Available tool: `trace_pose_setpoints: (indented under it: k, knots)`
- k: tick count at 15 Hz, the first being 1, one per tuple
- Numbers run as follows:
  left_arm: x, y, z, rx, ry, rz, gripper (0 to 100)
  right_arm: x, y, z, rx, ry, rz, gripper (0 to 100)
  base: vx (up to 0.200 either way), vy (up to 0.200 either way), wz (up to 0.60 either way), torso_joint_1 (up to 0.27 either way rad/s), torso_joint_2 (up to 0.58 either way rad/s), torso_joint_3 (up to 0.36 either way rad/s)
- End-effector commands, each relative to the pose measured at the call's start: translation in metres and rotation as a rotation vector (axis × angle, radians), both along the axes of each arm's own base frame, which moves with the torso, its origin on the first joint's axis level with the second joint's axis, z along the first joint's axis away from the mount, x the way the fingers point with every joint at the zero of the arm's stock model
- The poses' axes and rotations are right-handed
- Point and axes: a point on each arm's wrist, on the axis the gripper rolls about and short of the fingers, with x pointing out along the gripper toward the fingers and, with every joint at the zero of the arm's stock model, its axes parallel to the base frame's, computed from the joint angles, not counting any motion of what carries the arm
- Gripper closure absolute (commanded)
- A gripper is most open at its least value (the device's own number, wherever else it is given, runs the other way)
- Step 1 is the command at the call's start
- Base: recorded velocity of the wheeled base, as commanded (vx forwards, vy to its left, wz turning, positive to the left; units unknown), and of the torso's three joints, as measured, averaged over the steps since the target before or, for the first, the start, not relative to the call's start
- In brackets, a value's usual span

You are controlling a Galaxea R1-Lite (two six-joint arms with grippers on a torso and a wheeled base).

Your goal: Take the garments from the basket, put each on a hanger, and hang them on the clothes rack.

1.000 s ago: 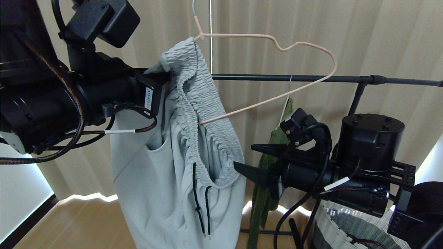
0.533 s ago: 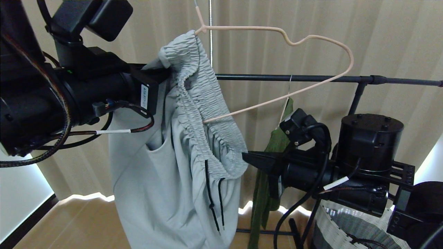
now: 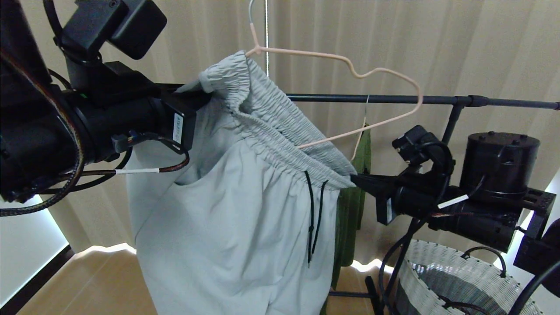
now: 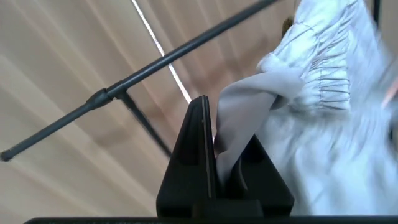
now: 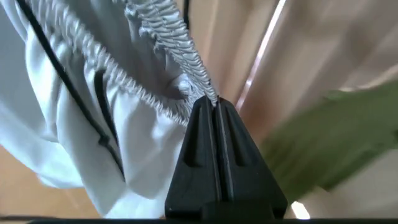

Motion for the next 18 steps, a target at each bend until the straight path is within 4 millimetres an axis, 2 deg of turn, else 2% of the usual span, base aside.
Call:
trace_pose_setpoints:
  k: [1, 5, 9, 12, 15, 16, 18]
  knots:
    - [0.001, 0.005, -0.010, 0.067, 0.005, 0.019, 100, 0.004, -0.024, 0.013, 0.003, -0.048, -0.079, 100, 0.000, 0.000, 0.00, 0.000, 0.00, 0.000]
    - [0.001, 0.011, -0.025, 0.197, 0.001, 0.034, 100, 0.008, -0.042, 0.018, 0.008, -0.067, -0.145, 100, 0.000, 0.000, 0.00, 0.000, 0.00, 0.000]
    - [0.001, 0.012, -0.047, 0.320, 0.032, 0.024, 100, 0.003, -0.043, 0.028, 0.021, -0.098, -0.142, 100, 0.000, 0.000, 0.00, 0.000, 0.00, 0.000]
    - [0.007, 0.010, -0.055, 0.357, 0.058, 0.087, 100, -0.021, -0.026, 0.040, 0.039, -0.117, -0.042, 100, 0.000, 0.000, 0.00, 0.000, 0.00, 0.000]
    - [0.010, 0.009, -0.058, 0.340, 0.077, 0.146, 100, -0.056, -0.007, 0.050, 0.026, -0.075, 0.101, 100, 0.000, 0.000, 0.00, 0.000, 0.00, 0.000]
    - [0.012, 0.008, -0.059, 0.323, 0.085, 0.156, 100, -0.064, -0.003, 0.052, 0.026, -0.074, 0.133, 0, 0.000, 0.000, 0.00, 0.000, 0.00, 0.000]
    - [0.014, 0.006, -0.061, 0.283, 0.097, 0.173, 100, -0.074, 0.007, 0.053, 0.026, -0.071, 0.196, 0, 0.000, 0.000, 0.00, 0.000, 0.00, 0.000]
